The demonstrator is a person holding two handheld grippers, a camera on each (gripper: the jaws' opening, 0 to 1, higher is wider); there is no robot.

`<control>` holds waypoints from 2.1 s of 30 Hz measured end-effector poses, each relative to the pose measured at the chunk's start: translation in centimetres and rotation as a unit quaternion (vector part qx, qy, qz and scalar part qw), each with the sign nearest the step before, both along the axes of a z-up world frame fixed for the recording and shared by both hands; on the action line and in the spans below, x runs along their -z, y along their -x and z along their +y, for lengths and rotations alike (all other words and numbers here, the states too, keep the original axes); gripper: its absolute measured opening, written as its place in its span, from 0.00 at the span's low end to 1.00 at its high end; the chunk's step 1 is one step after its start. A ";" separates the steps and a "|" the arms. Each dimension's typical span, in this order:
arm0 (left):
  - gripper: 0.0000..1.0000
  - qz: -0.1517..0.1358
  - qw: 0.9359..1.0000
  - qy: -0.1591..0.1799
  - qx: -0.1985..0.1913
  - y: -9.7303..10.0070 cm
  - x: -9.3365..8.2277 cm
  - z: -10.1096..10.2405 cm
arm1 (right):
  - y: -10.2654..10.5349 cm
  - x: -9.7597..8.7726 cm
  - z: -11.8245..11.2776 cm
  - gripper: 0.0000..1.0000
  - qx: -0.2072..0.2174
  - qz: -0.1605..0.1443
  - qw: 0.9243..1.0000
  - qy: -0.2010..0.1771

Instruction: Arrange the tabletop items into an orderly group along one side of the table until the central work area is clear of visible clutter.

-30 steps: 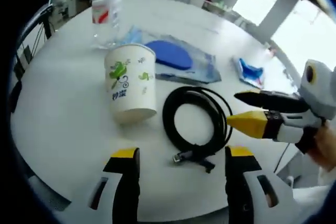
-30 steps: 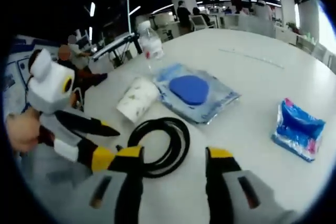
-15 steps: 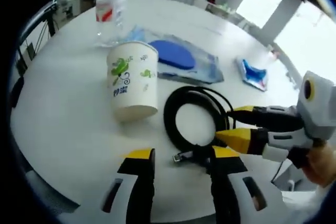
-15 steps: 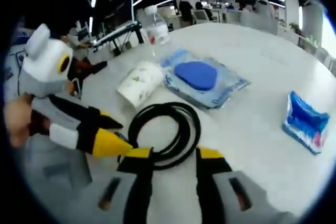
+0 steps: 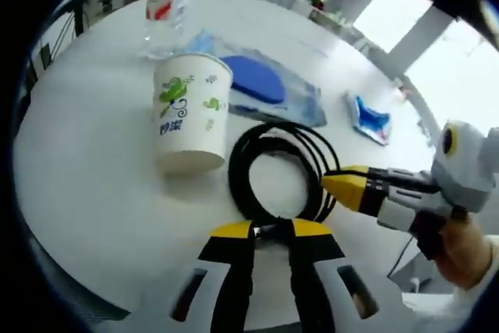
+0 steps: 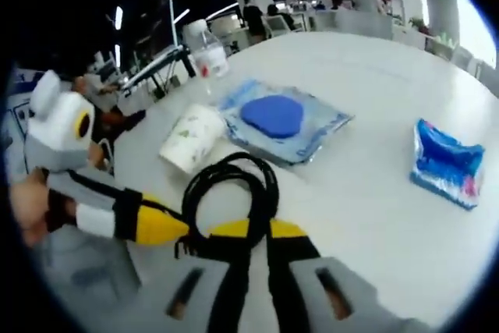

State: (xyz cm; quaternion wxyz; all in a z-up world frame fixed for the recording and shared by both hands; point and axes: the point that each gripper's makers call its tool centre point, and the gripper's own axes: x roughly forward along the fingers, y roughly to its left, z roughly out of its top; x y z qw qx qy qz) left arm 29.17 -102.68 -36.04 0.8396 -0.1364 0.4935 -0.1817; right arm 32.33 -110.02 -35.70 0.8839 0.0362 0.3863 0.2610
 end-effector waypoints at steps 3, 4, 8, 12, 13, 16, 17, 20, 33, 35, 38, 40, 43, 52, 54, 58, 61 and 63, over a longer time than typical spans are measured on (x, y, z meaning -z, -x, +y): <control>0.11 -0.001 1.000 -0.002 0.005 0.2 0.0 -0.1 | -0.1 -0.5 0.2 0.01 0.004 -0.004 1.000 -0.008; 0.11 0.001 1.000 0.001 0.002 0.4 0.0 -0.2 | -0.1 -0.7 0.3 0.01 0.006 -0.006 1.000 -0.011; 0.09 -0.005 1.000 0.008 0.008 0.5 -0.8 -0.7 | -0.4 -1.3 0.1 0.00 0.027 -0.008 0.999 -0.026; 0.09 -0.017 1.000 0.005 0.022 0.3 -1.4 -1.1 | -0.6 -1.7 -0.5 0.00 0.042 -0.010 0.998 -0.037; 0.09 -0.019 1.000 0.004 0.025 0.2 -1.5 -1.2 | -0.6 -1.8 -0.7 0.00 0.046 -0.011 0.998 -0.039; 0.09 -0.024 0.999 0.005 0.031 0.0 -1.9 -1.7 | -0.8 -2.2 -1.2 0.00 0.058 -0.013 0.997 -0.046; 0.09 -0.026 0.999 0.005 0.032 0.0 -2.0 -1.8 | -0.8 -2.3 -1.3 0.00 0.061 -0.013 0.997 -0.048; 0.09 -0.032 0.999 0.007 0.038 -0.1 -2.3 -2.2 | -0.8 -2.7 -1.9 0.00 0.068 -0.019 0.996 -0.051; 0.09 -0.047 0.997 0.008 0.068 0.0 -3.3 -4.7 | -0.1 -4.0 -4.5 0.00 0.102 -0.033 0.993 -0.058; 0.09 -0.049 0.996 0.008 0.075 0.0 -3.5 -5.3 | 0.0 -4.3 -5.1 0.00 0.111 -0.033 0.991 -0.061; 0.09 -0.053 0.995 0.009 0.083 -0.1 -3.8 -6.2 | 0.1 -4.5 -6.2 0.00 0.122 -0.037 0.990 -0.062; 0.09 -0.056 0.994 0.009 0.092 -0.1 -4.0 -7.0 | 0.1 -4.8 -7.0 0.00 0.129 -0.039 0.989 -0.062; 0.09 -0.059 0.993 0.012 0.103 -0.3 -4.2 -8.4 | 0.2 -5.2 -8.3 0.00 0.139 -0.044 0.988 -0.060; 0.09 -0.066 0.989 0.020 0.133 -0.4 -4.8 -12.1 | 0.5 -5.8 -12.2 0.00 0.167 -0.053 0.983 -0.057; 0.09 -0.067 0.988 0.023 0.138 -0.4 -4.9 -12.9 | 0.6 -5.9 -13.0 0.00 0.171 -0.055 0.982 -0.057; 0.09 -0.065 0.987 0.028 0.143 -0.2 -4.9 -14.3 | 1.0 -5.9 -14.6 0.00 0.179 -0.055 0.981 -0.055; 0.09 -0.068 0.985 0.024 0.156 0.0 -4.9 -15.7 | 1.3 -6.0 -15.8 0.00 0.183 -0.055 0.980 -0.054; 0.09 -0.069 0.984 0.025 0.159 0.2 -4.9 -16.5 | 1.5 -5.9 -16.7 0.00 0.188 -0.055 0.979 -0.054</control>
